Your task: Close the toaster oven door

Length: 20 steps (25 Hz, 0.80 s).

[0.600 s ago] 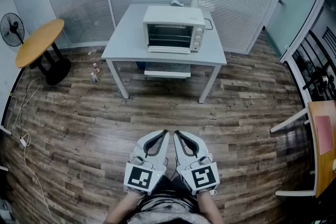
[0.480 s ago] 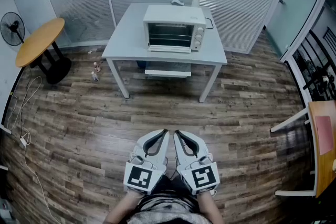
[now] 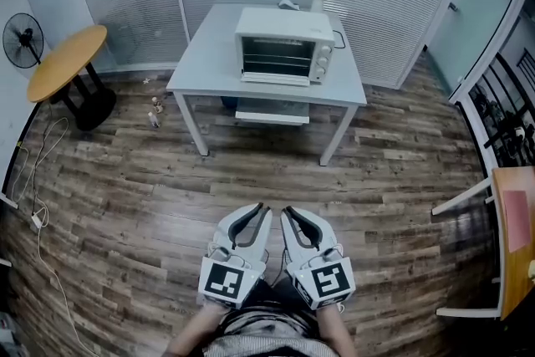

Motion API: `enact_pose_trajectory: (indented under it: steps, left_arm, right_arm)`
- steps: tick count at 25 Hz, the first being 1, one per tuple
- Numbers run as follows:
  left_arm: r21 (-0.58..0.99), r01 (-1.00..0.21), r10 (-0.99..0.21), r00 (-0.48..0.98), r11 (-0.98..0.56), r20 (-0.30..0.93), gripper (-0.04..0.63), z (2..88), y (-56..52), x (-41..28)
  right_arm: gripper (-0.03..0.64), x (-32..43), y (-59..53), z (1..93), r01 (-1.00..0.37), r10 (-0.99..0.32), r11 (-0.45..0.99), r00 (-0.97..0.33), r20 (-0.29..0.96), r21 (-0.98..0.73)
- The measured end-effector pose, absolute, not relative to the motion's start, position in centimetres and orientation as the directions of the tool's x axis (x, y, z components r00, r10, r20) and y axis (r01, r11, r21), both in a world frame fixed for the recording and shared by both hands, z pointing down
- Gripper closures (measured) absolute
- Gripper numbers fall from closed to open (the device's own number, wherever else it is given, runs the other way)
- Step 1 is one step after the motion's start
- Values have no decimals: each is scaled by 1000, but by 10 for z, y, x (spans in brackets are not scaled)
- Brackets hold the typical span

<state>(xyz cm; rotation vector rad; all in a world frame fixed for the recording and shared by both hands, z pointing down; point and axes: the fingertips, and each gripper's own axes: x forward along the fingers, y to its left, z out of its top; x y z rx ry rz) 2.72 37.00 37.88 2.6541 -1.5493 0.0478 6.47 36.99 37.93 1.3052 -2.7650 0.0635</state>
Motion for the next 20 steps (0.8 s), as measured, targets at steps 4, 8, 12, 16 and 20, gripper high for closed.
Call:
enact_pose_trajectory:
  steps: [4, 8, 12, 16, 20]
  left_arm:
    - [51, -875, -873, 483, -481, 63, 528, 382, 367, 22]
    - [58, -878, -876, 479, -476, 60, 506, 383, 365, 15]
    - [69, -877, -875, 480, -476, 61, 506, 385, 366, 10]
    - [75, -876, -875, 480, -476, 66, 506, 388, 366, 8]
    - [75, -878, -876, 477, -472, 75, 506, 390, 365, 6]
  right_arm:
    - [567, 65, 365, 380, -777, -773, 630, -627, 96, 0]
    - [549, 63, 362, 382, -777, -773, 630, -627, 101, 0]
    - [548, 59, 362, 385, -776, -771, 630, -627, 114, -3]
    - [546, 57, 361, 387, -772, -767, 635, -631, 115, -8]
    - [546, 56, 359, 388, -773, -767, 634, -631, 119, -13]
